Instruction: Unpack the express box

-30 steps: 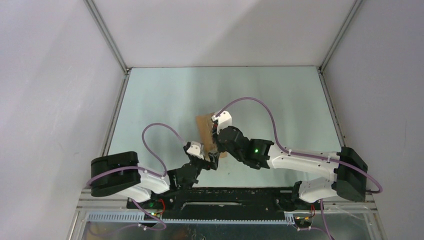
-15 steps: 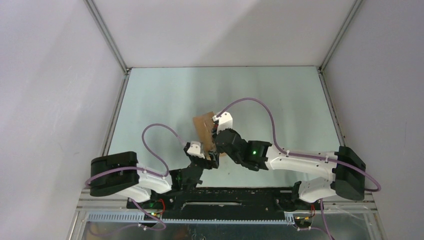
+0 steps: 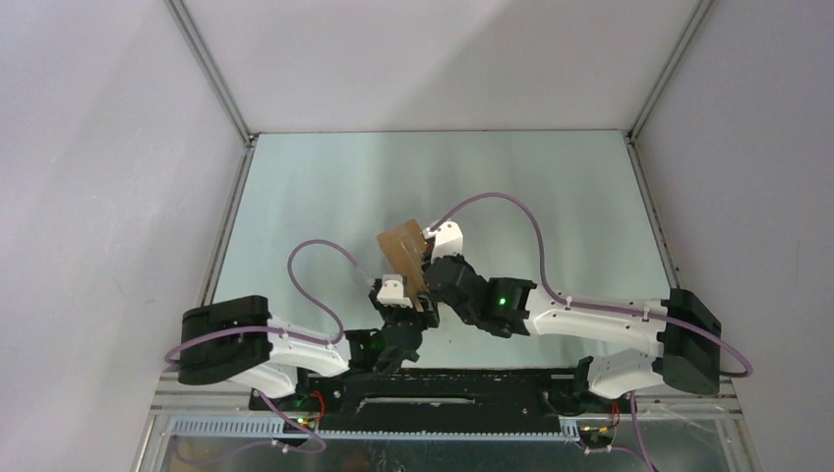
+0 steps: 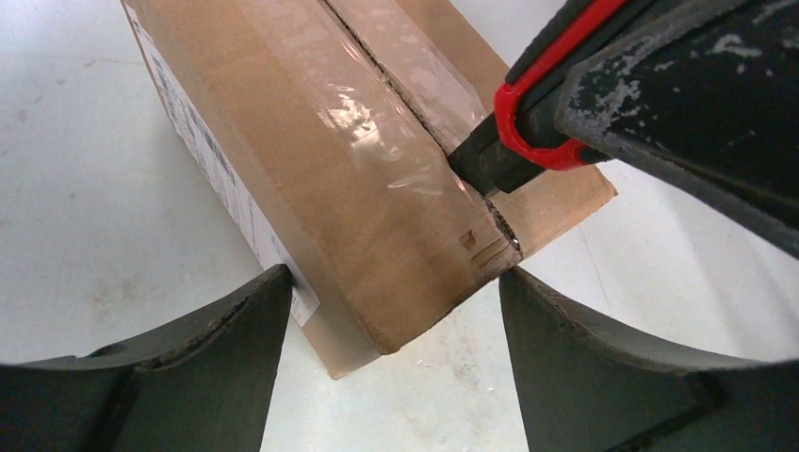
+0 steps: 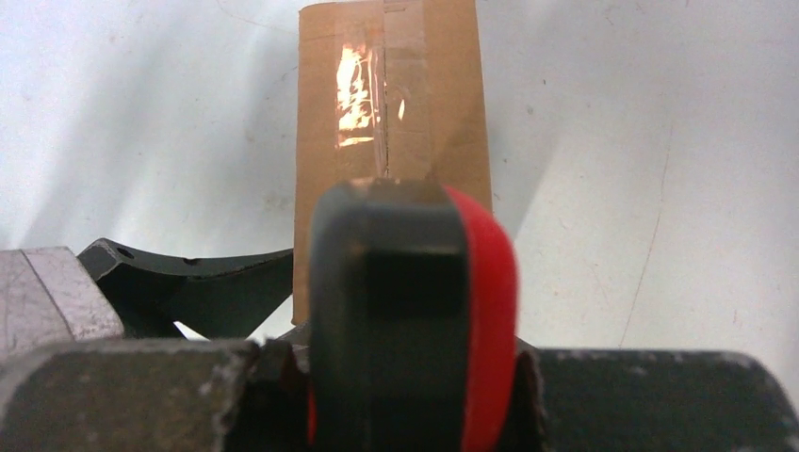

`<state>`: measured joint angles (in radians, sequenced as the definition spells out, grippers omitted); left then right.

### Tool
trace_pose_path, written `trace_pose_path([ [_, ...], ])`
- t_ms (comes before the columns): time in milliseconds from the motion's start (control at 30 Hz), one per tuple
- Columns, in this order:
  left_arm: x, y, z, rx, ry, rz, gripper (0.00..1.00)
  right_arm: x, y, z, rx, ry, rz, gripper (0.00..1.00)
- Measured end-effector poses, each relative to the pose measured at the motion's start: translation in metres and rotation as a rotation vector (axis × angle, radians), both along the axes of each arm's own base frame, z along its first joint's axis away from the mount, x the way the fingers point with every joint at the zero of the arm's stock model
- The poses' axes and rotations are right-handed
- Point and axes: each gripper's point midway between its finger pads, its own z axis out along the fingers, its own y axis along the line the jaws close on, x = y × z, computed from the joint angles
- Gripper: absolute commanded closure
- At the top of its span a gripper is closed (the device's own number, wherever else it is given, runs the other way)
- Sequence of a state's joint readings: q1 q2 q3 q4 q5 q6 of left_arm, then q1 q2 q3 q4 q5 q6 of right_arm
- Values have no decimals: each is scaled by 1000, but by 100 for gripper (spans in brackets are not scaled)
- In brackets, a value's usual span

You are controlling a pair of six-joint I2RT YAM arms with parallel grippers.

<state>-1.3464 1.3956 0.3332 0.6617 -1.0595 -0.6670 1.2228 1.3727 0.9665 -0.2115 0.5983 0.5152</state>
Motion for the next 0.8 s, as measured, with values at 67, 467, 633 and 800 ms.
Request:
trace_pose_path([
  [67,0,-3,0,-20,23,15,19,0,-3,0,-8,-2,-3,100],
  [467,-1,-8,-3,-82,64,17,6,0,-6,0,-34,-8,9,100],
  [633,1,-3,-2,-89,55,-2,4,2,-2,0,-23,1,49,100],
  [800,-2,1,-1,-91,32,-48,3,1,2,1,-20,11,96,100],
])
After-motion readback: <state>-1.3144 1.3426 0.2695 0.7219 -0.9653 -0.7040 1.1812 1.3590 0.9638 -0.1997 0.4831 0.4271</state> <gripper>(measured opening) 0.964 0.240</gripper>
